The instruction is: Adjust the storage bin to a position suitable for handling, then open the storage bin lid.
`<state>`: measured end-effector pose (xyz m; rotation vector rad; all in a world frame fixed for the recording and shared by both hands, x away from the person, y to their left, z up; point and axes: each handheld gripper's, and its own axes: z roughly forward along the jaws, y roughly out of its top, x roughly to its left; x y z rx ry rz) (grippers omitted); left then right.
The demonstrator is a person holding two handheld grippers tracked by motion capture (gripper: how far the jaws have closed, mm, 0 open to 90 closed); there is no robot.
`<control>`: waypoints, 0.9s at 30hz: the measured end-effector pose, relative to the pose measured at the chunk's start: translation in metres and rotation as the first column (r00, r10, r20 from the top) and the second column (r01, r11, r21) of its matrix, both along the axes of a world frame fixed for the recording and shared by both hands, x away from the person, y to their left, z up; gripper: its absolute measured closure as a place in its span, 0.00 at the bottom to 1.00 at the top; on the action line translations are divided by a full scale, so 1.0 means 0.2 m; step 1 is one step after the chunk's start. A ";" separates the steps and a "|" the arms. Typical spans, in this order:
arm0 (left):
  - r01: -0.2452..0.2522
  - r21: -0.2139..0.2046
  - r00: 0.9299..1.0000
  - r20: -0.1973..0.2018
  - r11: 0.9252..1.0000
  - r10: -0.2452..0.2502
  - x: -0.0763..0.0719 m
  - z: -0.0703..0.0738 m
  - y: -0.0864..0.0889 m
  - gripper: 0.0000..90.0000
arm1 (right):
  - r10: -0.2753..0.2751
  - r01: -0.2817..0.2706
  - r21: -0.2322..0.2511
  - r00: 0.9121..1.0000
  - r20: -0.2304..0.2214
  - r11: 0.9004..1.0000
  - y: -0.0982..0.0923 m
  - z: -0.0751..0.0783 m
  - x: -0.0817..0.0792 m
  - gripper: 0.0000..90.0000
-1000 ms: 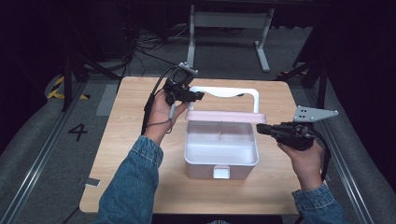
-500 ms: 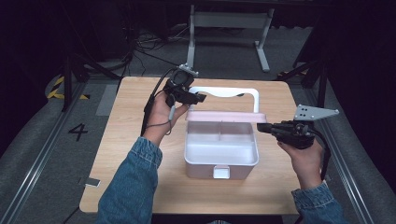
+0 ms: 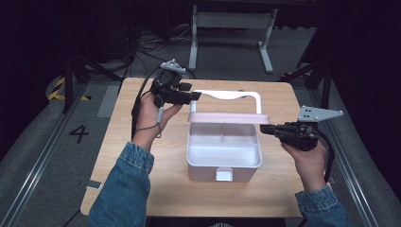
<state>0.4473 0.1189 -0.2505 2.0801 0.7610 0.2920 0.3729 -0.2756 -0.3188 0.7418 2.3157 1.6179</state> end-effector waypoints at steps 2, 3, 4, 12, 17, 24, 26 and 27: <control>0.005 -0.006 1.000 0.016 1.000 -0.005 -0.03 0.01 0.04 0.55 | 0.000 0.000 -0.001 1.000 -0.001 1.000 0.00 0.00 0.00 1.00; 0.008 -0.015 1.000 0.022 1.000 -0.008 -0.04 0.02 0.06 0.55 | 0.000 0.000 -0.001 1.000 -0.002 1.000 0.00 0.00 0.00 1.00; 0.018 -0.030 0.999 0.029 0.999 -0.017 -0.06 0.02 0.09 0.54 | -0.003 0.003 0.000 1.000 -0.003 1.000 0.00 0.00 0.00 1.00; 0.096 -0.024 0.990 0.109 0.995 -0.093 -0.20 -0.02 0.19 0.50 | -0.007 0.008 0.020 1.000 -0.018 1.000 -0.01 0.00 0.00 1.00; 0.098 -0.016 0.988 0.121 0.995 -0.095 -0.25 -0.07 0.22 0.46 | -0.006 0.006 0.025 1.000 -0.019 1.000 -0.01 0.01 0.00 1.00; 0.115 -0.019 0.986 0.122 0.993 -0.112 -0.29 -0.17 0.19 0.39 | -0.008 0.009 0.031 1.000 -0.020 0.999 0.00 0.01 0.00 1.00; 0.107 -0.036 0.987 0.123 0.994 -0.102 -0.29 -0.18 0.19 0.40 | -0.008 0.008 0.029 1.000 -0.019 1.000 0.00 0.01 0.00 1.00; 0.100 -0.053 0.988 0.124 0.994 -0.093 -0.29 -0.19 0.19 0.39 | -0.006 0.007 0.028 1.000 -0.021 1.000 0.00 0.01 0.01 1.00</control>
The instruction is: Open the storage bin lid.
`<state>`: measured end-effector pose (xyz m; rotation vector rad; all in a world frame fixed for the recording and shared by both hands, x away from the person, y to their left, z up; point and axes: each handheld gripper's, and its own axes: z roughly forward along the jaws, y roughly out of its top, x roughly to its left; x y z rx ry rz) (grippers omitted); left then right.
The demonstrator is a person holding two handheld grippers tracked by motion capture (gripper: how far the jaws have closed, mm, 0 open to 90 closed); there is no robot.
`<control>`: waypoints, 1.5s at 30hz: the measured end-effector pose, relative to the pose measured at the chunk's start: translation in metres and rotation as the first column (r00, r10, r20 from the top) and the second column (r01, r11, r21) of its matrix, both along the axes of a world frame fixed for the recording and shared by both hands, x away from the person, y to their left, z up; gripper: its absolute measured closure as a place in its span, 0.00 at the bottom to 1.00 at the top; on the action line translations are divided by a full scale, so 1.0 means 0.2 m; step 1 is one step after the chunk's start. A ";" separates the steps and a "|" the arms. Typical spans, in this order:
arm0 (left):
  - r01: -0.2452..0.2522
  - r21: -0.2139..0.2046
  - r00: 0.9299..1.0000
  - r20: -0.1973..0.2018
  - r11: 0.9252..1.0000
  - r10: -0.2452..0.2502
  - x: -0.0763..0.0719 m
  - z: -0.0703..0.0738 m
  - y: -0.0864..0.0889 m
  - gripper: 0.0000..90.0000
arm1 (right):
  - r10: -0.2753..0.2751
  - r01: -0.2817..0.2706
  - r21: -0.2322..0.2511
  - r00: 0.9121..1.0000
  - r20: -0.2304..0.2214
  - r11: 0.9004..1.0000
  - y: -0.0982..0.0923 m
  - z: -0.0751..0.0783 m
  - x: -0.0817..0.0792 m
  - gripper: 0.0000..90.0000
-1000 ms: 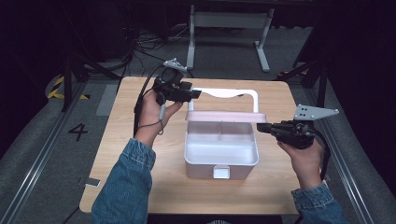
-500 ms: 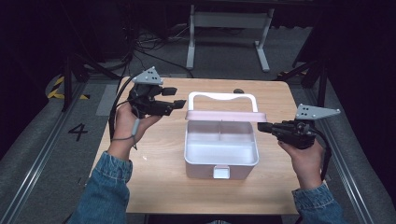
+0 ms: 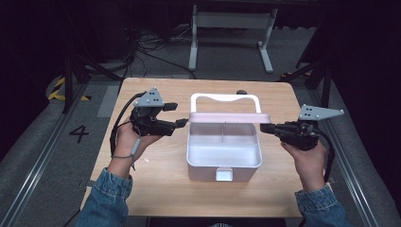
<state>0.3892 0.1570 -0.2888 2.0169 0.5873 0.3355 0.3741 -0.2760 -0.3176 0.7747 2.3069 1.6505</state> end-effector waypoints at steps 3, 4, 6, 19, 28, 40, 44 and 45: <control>0.000 -0.025 1.000 -0.005 1.000 0.000 0.00 -0.02 0.01 0.39 | 0.003 -0.003 0.004 1.000 0.001 1.000 0.00 0.00 0.00 1.00; 0.002 -0.024 1.000 0.001 1.000 -0.002 -0.01 -0.02 0.02 0.39 | 0.004 -0.004 0.005 1.000 0.002 1.000 0.00 0.00 0.00 1.00; 0.006 -0.032 1.000 0.004 0.999 -0.006 -0.02 -0.04 0.02 0.38 | 0.005 -0.005 0.004 1.000 0.003 1.000 0.00 0.00 0.00 1.00; 0.012 -0.012 0.998 0.057 1.000 -0.011 -0.03 -0.10 -0.10 0.36 | 0.002 -0.002 0.002 1.000 0.006 1.000 0.00 0.00 0.00 1.00; -0.006 -0.044 0.997 0.076 0.999 0.009 0.00 -0.08 -0.17 0.35 | 0.004 -0.004 0.006 1.000 0.002 1.000 0.00 0.00 0.00 1.00; -0.013 -0.081 0.998 0.061 0.997 0.018 0.03 -0.09 -0.24 0.43 | 0.006 -0.006 0.013 1.000 -0.002 1.000 0.00 0.00 0.01 0.99; -0.022 -0.117 0.999 0.047 0.993 0.028 0.04 -0.09 -0.25 0.49 | 0.006 -0.006 0.014 1.000 -0.003 1.000 0.00 0.00 0.01 0.99; -0.023 -0.124 0.999 0.046 0.992 0.029 0.04 -0.10 -0.25 0.50 | 0.006 -0.006 0.017 1.000 -0.002 1.000 0.00 0.00 0.01 0.98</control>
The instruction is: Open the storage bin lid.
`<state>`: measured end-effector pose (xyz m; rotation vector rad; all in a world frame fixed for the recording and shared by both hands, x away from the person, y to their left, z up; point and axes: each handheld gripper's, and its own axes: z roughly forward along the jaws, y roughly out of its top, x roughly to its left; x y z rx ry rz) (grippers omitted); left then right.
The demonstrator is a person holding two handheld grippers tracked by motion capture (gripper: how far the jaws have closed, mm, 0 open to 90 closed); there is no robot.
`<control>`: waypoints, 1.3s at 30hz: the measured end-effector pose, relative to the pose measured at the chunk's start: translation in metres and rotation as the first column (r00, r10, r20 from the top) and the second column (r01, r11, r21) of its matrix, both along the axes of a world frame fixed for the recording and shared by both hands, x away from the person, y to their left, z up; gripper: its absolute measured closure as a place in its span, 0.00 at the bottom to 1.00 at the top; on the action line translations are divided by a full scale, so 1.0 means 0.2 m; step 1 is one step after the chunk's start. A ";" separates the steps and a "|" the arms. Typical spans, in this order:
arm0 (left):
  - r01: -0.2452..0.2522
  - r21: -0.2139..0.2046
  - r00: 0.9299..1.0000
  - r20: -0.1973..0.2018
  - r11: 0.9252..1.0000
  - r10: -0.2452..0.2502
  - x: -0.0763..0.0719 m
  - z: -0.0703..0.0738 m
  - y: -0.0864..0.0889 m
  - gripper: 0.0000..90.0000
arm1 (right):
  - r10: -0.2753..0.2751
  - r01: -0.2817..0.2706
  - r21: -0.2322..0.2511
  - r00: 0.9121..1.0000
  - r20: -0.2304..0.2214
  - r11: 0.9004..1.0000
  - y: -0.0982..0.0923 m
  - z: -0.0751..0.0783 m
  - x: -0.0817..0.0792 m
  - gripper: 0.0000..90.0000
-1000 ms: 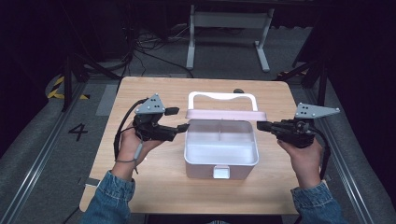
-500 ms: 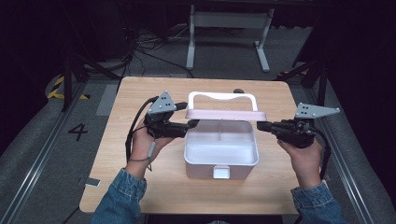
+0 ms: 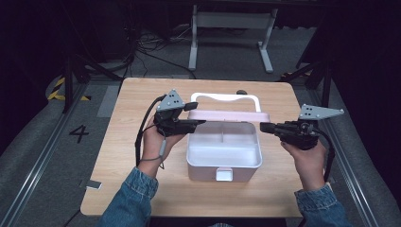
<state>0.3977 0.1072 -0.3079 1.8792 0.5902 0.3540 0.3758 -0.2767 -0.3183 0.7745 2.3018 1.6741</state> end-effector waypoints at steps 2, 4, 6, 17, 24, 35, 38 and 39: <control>-0.004 0.001 1.000 0.002 1.000 0.004 0.00 0.00 0.00 0.52 | -0.001 0.001 0.002 1.000 0.000 1.000 0.00 0.00 0.00 0.97; -0.018 0.014 0.999 0.028 1.000 0.017 -0.01 0.00 0.00 0.54 | 0.000 0.000 0.006 1.000 -0.005 1.000 -0.01 0.00 0.00 0.96; -0.022 0.013 0.999 0.030 1.000 0.022 -0.01 0.00 0.00 0.56 | 0.000 0.000 0.006 1.000 -0.003 1.000 -0.01 0.00 0.00 0.95; -0.025 -0.006 0.999 0.019 1.000 0.025 0.02 0.03 0.02 0.62 | -0.027 0.030 -0.047 0.997 0.069 0.998 -0.03 0.03 -0.04 0.82; -0.031 0.002 0.999 0.024 1.000 0.031 0.07 0.07 0.01 0.67 | -0.059 0.062 -0.035 0.996 0.062 0.997 -0.10 0.04 -0.05 0.79; -0.044 0.028 0.999 0.030 0.999 0.043 0.17 0.10 -0.01 0.70 | -0.110 0.111 -0.030 0.993 0.032 0.993 -0.19 0.02 -0.05 0.78; -0.053 0.032 0.998 0.034 0.998 0.052 0.18 0.11 -0.01 0.71 | -0.116 0.117 -0.029 0.993 0.029 0.993 -0.20 0.01 -0.05 0.78; -0.059 0.030 0.998 0.036 0.998 0.058 0.19 0.10 -0.01 0.71 | -0.118 0.119 -0.028 0.993 0.029 0.993 -0.21 0.01 -0.05 0.78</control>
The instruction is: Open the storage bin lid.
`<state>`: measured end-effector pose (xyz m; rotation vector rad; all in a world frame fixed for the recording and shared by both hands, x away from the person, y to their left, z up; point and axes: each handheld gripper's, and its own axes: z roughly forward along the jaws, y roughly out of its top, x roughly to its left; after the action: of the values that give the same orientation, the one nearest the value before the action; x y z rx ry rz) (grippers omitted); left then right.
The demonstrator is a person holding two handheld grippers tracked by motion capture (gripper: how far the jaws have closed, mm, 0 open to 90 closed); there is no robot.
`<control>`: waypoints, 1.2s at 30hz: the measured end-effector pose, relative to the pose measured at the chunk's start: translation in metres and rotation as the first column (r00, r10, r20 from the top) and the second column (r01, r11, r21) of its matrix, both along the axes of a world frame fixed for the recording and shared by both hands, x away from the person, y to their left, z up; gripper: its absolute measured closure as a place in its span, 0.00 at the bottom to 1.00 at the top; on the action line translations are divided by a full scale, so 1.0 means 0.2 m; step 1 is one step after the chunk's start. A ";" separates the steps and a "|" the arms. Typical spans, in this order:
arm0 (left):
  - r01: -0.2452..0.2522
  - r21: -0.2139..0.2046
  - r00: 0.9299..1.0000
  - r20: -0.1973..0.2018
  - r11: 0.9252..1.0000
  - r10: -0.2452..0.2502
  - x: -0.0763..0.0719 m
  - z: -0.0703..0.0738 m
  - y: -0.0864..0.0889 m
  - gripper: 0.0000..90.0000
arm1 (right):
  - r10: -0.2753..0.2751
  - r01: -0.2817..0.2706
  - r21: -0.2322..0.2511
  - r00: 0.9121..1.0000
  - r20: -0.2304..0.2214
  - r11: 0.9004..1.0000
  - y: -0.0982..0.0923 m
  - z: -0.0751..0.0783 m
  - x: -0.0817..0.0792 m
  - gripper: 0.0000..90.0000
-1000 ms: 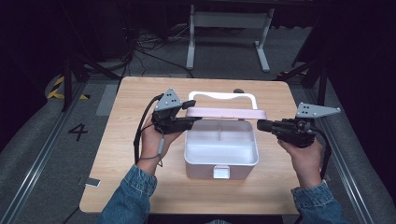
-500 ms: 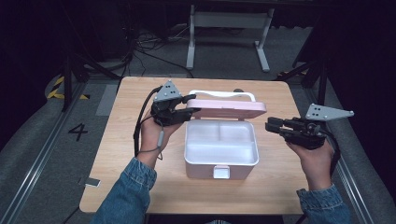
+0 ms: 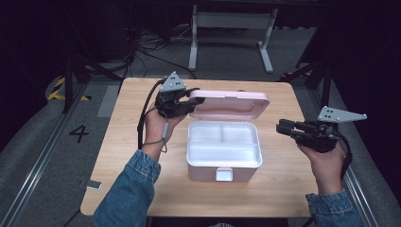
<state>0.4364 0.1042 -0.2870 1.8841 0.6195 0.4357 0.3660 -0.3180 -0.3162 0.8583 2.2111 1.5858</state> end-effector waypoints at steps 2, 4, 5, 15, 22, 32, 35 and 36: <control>-0.010 -0.006 1.000 0.006 1.000 0.010 0.03 -0.01 0.00 0.72 | -0.010 0.010 -0.001 1.000 -0.009 1.000 -0.01 -0.01 0.00 0.78; -0.017 -0.010 1.000 0.002 1.000 0.017 0.05 -0.01 0.00 0.72 | -0.014 0.014 0.001 1.000 -0.015 1.000 -0.02 -0.01 0.00 0.78; -0.019 -0.008 1.000 0.007 1.000 0.019 0.06 -0.01 0.00 0.72 | -0.015 0.015 -0.001 1.000 -0.015 1.000 -0.02 -0.02 0.01 0.78; -0.055 -0.008 0.998 -0.004 0.998 0.055 0.13 -0.02 -0.02 0.71 | -0.020 0.020 -0.002 0.999 -0.030 1.000 -0.03 -0.04 0.02 0.77; -0.072 -0.025 0.997 -0.015 0.997 0.071 0.20 -0.04 -0.02 0.71 | -0.023 0.023 -0.005 0.999 -0.046 1.000 -0.03 -0.06 0.04 0.77; -0.095 -0.037 0.992 -0.093 0.995 0.091 0.34 -0.08 -0.03 0.69 | -0.028 0.028 -0.005 0.997 -0.078 1.000 -0.05 -0.09 0.07 0.75; -0.105 -0.038 0.989 -0.107 0.994 0.101 0.36 -0.10 -0.03 0.68 | -0.026 0.026 -0.004 0.996 -0.083 1.000 -0.05 -0.10 0.08 0.74; -0.112 -0.042 0.987 -0.120 0.993 0.107 0.38 -0.11 -0.03 0.67 | -0.027 0.027 -0.001 0.997 -0.077 1.000 -0.06 -0.10 0.08 0.74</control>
<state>0.5126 0.0976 -0.3086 1.8447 0.8080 0.3790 0.3815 -0.3303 -0.3363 0.9605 2.2425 1.5650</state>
